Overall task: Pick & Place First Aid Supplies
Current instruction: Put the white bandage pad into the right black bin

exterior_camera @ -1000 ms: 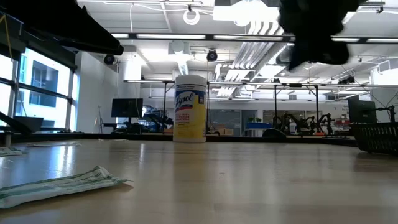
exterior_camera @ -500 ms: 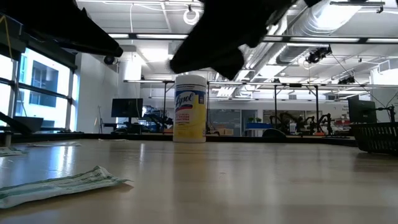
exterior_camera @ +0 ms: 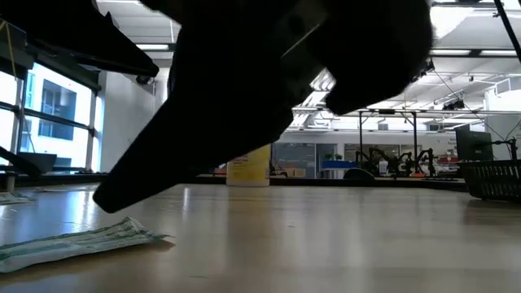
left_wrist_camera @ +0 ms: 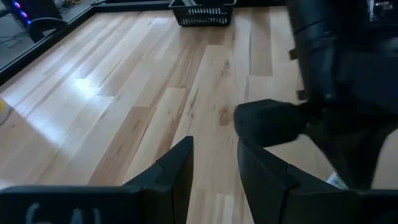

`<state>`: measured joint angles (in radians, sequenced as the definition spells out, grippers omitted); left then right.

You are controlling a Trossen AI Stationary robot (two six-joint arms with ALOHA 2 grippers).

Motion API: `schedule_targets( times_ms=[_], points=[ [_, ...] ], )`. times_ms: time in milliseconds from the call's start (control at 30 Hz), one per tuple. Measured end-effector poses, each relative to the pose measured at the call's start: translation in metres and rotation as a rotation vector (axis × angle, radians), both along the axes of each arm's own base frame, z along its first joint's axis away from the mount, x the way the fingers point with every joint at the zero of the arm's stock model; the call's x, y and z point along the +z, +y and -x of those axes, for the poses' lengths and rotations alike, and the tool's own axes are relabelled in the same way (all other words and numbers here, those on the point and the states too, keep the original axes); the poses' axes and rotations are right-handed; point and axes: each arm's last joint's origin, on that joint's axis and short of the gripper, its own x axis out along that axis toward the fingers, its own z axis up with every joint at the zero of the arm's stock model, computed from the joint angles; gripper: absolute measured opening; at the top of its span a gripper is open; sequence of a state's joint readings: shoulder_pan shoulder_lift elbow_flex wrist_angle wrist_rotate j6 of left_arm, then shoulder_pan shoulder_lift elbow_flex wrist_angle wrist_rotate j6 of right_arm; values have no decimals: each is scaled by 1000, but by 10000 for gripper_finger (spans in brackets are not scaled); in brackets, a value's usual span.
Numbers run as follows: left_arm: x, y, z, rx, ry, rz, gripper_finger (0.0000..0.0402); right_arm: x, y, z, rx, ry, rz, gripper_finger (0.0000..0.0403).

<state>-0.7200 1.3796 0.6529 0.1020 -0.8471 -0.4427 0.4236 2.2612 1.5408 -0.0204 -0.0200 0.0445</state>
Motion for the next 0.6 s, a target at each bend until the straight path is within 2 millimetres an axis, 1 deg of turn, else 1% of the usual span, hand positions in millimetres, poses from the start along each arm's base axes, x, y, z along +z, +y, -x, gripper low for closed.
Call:
schedule_targets(
  times_ms=[100,167,267,433,600],
  points=[
    [0,0,0,0,0,0,122,-5,-10,0,-41,30,-12,0],
    [0,0,0,-1,0,1,122,-10,-17,1,-65,79,-24,0],
    [0,0,0,-1,1,1,122,-10,-22,0,-67,111,-44,0],
    [0,0,0,-1,1,1,122,-10,-20,0,-48,90,-34,0],
    [0,0,0,-3,2,2,122,-7,-23,6,-98,186,-43,0]
  ],
)
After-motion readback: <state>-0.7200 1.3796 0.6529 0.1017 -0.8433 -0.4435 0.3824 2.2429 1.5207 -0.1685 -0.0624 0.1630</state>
